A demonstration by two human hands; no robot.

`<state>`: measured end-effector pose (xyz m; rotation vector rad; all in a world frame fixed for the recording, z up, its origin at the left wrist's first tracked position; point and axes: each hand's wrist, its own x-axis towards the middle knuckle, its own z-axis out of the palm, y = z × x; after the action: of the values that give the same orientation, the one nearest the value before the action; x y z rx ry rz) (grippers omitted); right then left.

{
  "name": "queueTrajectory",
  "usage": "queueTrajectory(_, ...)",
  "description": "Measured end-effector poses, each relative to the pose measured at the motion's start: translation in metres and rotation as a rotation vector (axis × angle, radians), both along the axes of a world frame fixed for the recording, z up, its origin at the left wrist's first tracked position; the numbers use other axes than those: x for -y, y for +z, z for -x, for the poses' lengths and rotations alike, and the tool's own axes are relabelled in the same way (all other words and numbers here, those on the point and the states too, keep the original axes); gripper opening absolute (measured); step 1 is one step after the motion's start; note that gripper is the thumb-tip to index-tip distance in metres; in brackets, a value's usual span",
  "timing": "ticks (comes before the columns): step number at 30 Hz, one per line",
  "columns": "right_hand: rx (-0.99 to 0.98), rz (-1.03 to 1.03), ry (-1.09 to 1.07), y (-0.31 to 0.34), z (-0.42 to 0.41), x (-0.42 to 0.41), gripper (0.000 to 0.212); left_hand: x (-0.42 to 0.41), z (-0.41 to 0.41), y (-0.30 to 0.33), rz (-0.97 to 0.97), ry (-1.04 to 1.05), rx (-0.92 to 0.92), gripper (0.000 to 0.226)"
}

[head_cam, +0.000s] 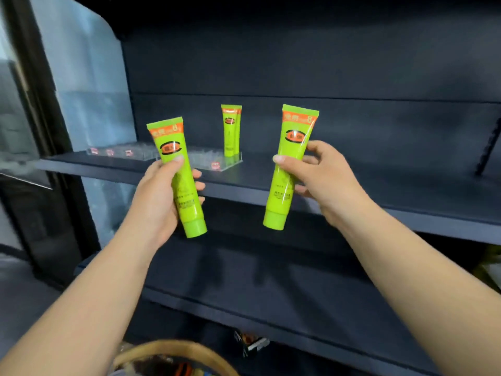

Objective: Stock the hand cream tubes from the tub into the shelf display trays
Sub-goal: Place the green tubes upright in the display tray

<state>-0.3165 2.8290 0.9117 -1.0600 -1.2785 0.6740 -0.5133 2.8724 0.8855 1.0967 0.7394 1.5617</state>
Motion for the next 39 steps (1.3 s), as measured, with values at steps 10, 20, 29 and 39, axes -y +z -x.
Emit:
queueTrajectory(10,0.118,-0.171,-0.171,0.046,0.004,-0.203,0.035,-0.136,-0.019,0.018,-0.177,0.156,0.141,0.014)
queueTrajectory(20,0.362,-0.177,-0.194,0.041,0.015,-0.291,0.042,-0.206,-0.025,0.013,-0.306,0.286,0.07,0.032)
queueTrajectory(29,0.631,-0.228,-0.137,0.02,0.036,-0.307,0.045,-0.218,-0.024,-0.006,-0.252,0.398,0.242,0.015)
queueTrajectory(39,0.841,-0.194,-0.198,0.006,0.039,-0.306,0.047,-0.217,-0.025,-0.01,-0.234,0.383,0.181,0.045)
